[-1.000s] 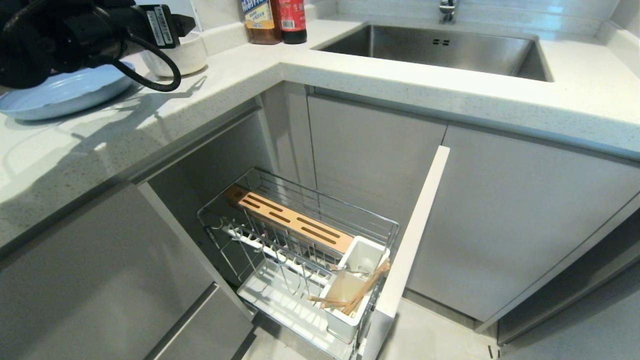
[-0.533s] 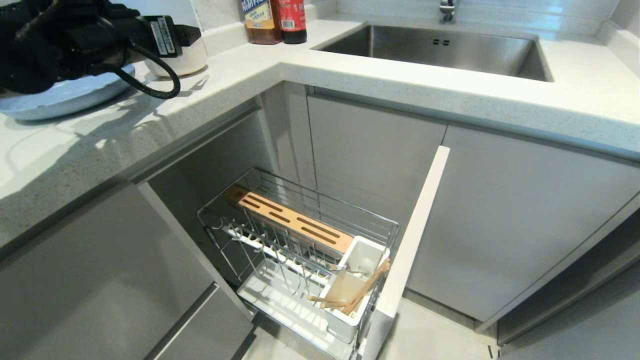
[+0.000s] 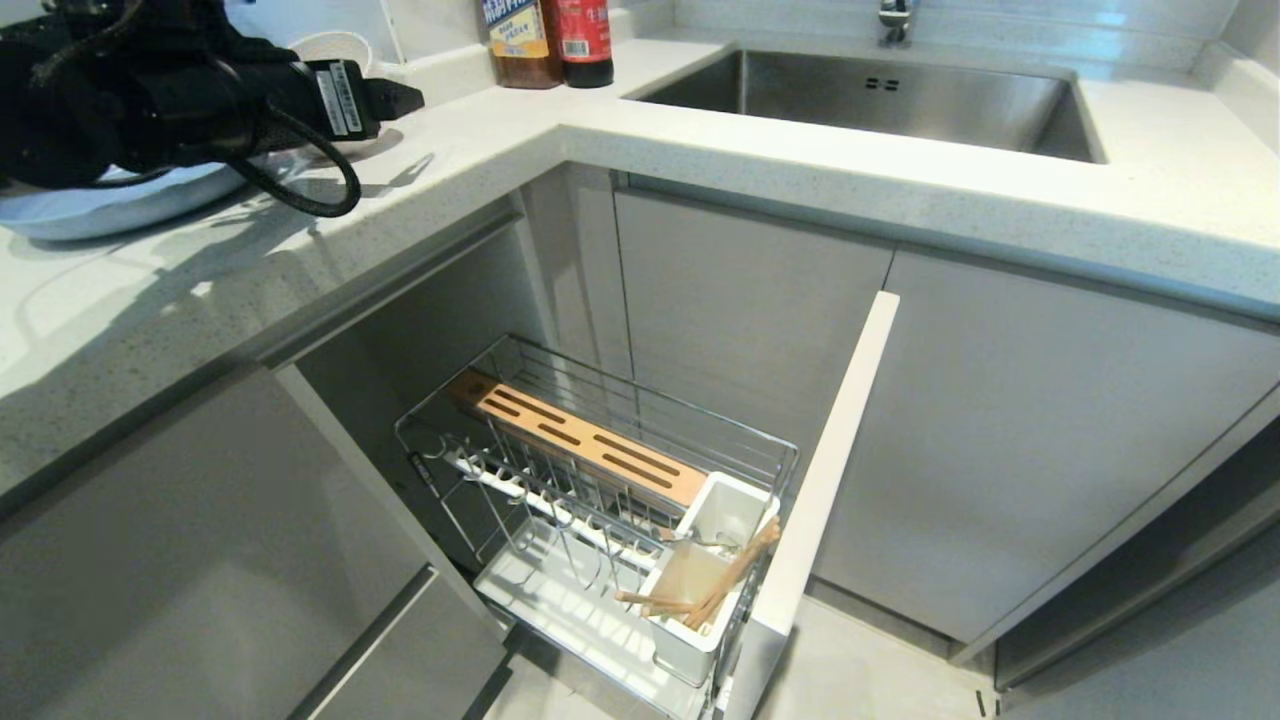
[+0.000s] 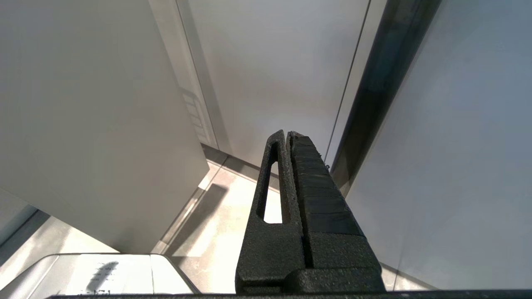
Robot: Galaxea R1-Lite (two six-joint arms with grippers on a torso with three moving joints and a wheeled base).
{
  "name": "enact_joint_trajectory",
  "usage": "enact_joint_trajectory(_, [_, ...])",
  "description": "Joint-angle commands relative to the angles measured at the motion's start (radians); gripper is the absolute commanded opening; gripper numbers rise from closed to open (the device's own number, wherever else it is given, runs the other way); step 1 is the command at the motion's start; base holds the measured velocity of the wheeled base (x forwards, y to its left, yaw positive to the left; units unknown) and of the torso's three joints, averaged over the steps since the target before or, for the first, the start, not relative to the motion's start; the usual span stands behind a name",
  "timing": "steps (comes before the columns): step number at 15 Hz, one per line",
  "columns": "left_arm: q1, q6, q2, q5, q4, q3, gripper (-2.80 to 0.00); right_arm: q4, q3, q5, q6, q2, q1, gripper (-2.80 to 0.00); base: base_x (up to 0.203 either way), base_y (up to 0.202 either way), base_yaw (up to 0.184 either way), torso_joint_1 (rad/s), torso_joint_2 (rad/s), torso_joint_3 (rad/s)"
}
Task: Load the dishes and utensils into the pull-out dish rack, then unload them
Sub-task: Pick up the bowl and place it in the cupboard
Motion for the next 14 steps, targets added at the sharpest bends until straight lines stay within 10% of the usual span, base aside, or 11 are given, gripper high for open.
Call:
enact_joint_trajectory(1, [0.005, 0.000, -0.002, 0.000, 0.002, 0.000, 0.00, -0.001, 0.002, 0.000, 0.000, 0.001, 0.000, -2.80, 0.000, 0.000, 0.000, 0.000, 0.00, 0.000])
enact_joint_trajectory(14, [0.018, -0.005, 0.007, -0.013, 0.028, 0.000, 0.00, -0.001, 0.002, 0.000, 0.000, 0.001, 0.000, -2.80, 0.000, 0.000, 0.000, 0.000, 0.00, 0.000])
